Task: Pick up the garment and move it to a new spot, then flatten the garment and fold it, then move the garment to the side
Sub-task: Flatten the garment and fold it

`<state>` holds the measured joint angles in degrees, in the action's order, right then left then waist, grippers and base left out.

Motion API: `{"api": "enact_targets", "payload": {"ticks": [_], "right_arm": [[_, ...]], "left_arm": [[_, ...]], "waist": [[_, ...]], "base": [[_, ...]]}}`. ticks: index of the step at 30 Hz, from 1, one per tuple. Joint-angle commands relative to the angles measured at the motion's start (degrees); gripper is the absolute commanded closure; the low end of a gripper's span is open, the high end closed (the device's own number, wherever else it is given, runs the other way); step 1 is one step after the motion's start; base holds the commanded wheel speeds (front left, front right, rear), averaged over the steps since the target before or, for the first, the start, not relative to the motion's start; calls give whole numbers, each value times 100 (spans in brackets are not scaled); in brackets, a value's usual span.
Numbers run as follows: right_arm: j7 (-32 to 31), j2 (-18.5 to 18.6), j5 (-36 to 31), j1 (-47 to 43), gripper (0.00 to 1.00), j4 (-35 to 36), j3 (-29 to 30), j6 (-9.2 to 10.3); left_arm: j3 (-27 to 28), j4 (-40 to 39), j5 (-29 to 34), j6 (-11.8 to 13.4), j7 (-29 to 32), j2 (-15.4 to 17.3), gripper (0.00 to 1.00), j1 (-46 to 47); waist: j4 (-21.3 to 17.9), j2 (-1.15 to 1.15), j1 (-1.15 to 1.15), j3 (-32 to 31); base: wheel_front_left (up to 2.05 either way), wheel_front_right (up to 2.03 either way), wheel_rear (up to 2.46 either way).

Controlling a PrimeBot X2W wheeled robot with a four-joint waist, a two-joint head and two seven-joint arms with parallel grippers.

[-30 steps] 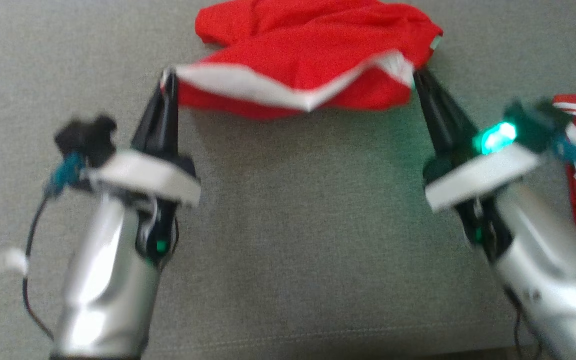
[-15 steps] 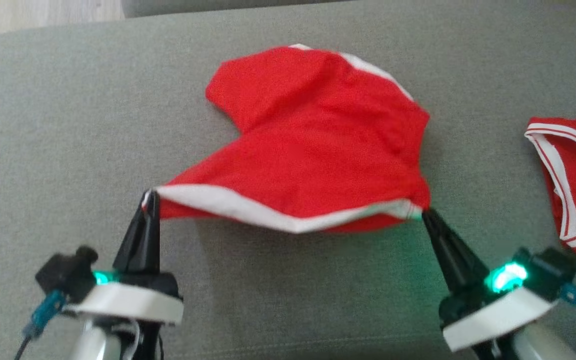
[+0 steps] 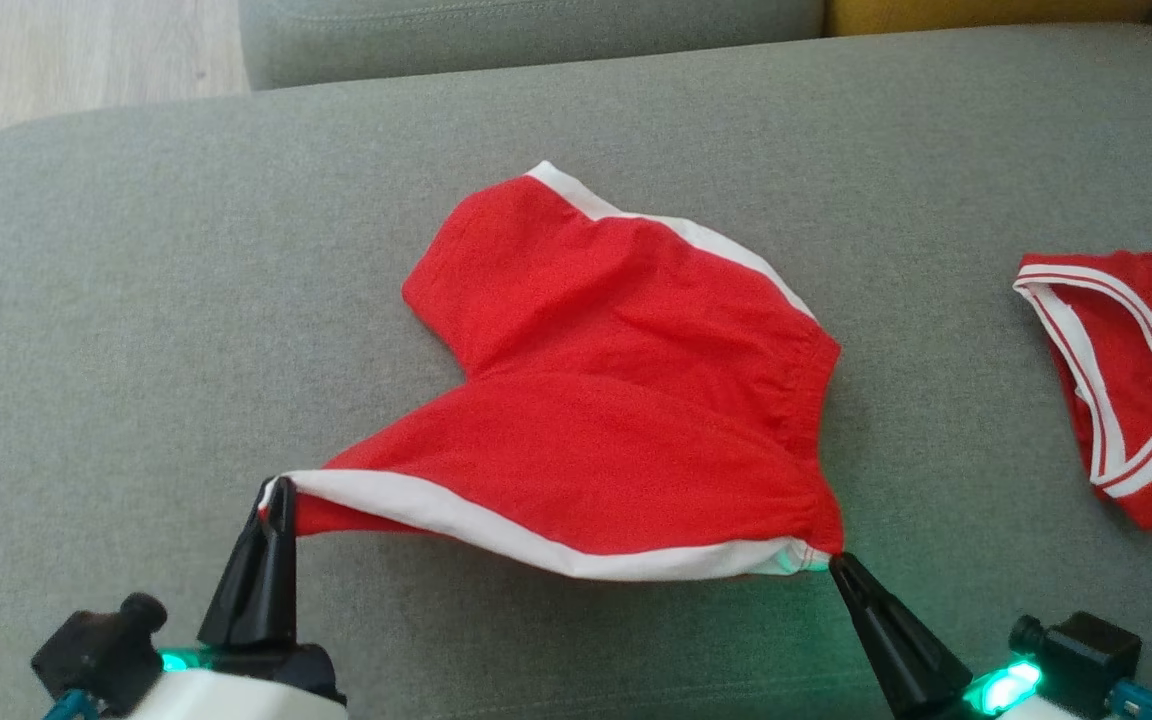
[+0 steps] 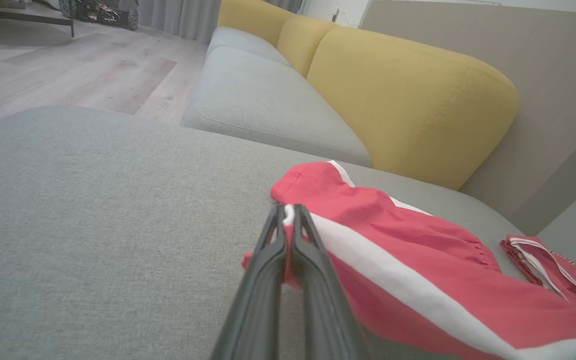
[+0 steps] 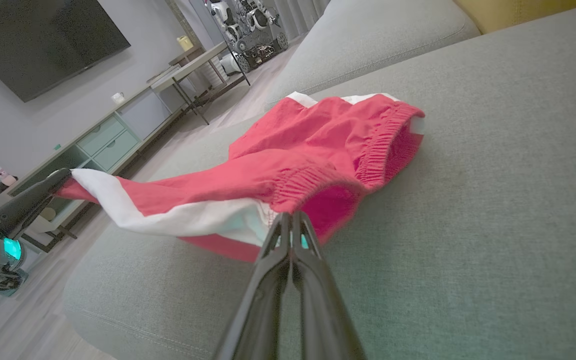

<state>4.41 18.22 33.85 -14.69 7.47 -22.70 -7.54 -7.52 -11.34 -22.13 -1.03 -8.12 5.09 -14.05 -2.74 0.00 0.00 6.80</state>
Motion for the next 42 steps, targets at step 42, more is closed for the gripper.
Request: {"api": "enact_targets", "payload": {"ticks": [42], "right_arm": [[-231, -1206, 837, 3871, 100, -2570, 196, 5]], "left_arm": [[-1288, 6006, -1188, -645, 548, 557, 99, 6969]], "waist": [[-987, 0, 0, 1621]], "base": [[0, 0, 0]]}}
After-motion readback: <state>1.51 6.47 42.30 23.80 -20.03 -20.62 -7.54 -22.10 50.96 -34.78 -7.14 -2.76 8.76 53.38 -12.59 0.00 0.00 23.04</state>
